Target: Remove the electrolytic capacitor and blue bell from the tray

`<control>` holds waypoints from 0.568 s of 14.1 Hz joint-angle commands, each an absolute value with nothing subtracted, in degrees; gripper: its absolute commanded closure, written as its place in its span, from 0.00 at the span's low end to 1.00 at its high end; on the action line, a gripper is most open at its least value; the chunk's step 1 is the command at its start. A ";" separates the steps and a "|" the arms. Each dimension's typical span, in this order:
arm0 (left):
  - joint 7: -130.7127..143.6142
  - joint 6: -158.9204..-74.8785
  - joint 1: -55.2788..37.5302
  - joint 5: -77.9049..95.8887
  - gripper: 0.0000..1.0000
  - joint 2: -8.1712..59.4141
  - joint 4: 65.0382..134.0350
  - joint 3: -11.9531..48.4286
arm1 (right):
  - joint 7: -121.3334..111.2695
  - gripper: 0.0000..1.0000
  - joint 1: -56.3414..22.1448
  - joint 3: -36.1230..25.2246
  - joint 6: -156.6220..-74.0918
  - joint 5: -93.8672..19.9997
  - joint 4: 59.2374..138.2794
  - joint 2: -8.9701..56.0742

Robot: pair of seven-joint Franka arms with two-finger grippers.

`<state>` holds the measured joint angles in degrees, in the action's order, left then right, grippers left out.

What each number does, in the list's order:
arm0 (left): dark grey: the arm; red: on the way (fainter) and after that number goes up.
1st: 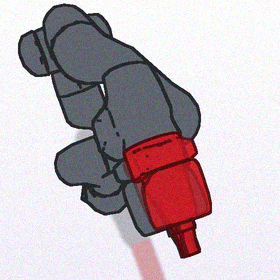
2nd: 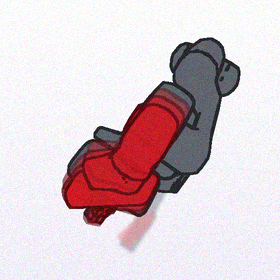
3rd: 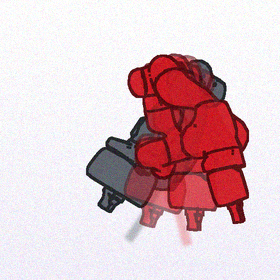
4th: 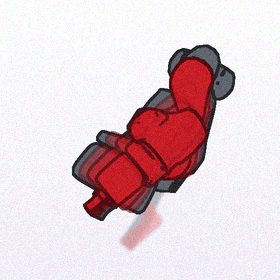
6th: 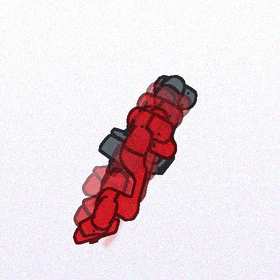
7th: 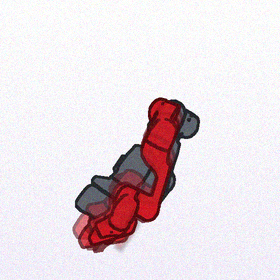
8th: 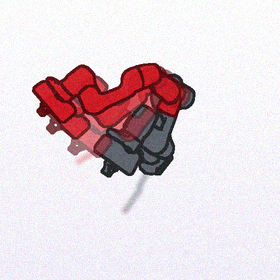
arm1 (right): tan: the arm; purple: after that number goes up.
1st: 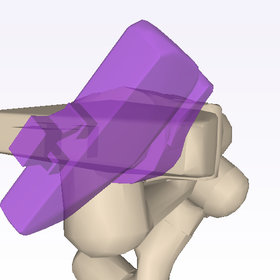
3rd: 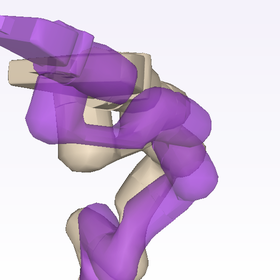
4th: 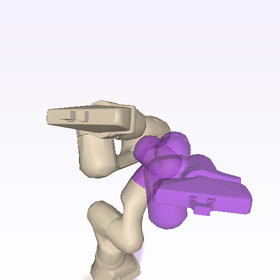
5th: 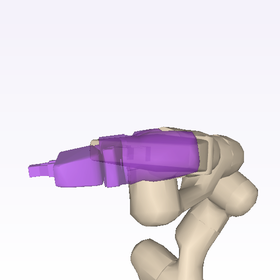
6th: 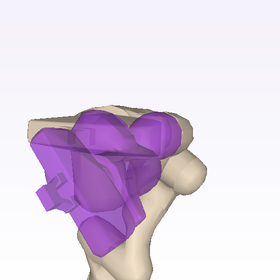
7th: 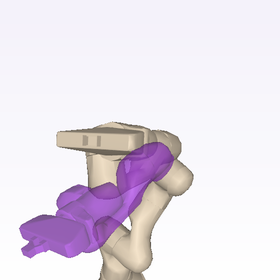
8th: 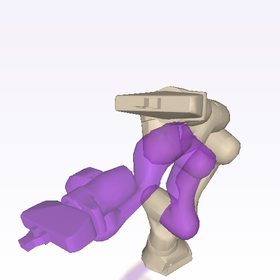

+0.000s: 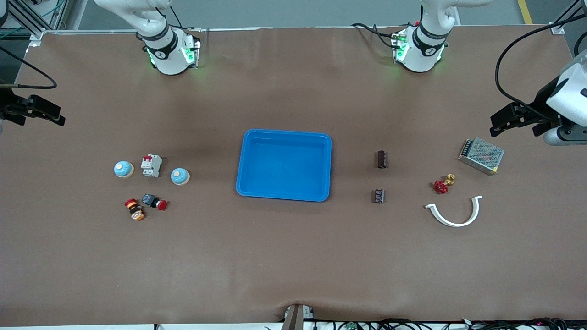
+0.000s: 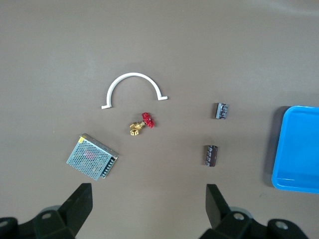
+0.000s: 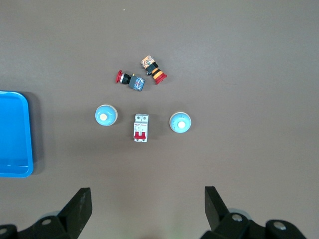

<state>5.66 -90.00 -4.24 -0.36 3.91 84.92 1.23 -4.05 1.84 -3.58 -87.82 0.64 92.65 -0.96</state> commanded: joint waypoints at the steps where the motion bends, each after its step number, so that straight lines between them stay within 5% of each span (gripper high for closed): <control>1: 4.83 -89.12 -4.22 -0.09 0.00 4.04 84.20 1.58 | -3.51 0.00 2.20 -3.25 -87.80 -0.26 92.90 -1.67; 8: -0.77 -88.86 -3.96 -1.84 0.00 4.04 84.29 2.72 | -3.52 0.00 2.28 -3.25 -87.63 -0.26 92.90 -1.67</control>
<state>2.24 -89.73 -4.40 -0.66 3.95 84.94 2.28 -4.05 1.84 -3.58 -87.82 0.64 92.65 -0.96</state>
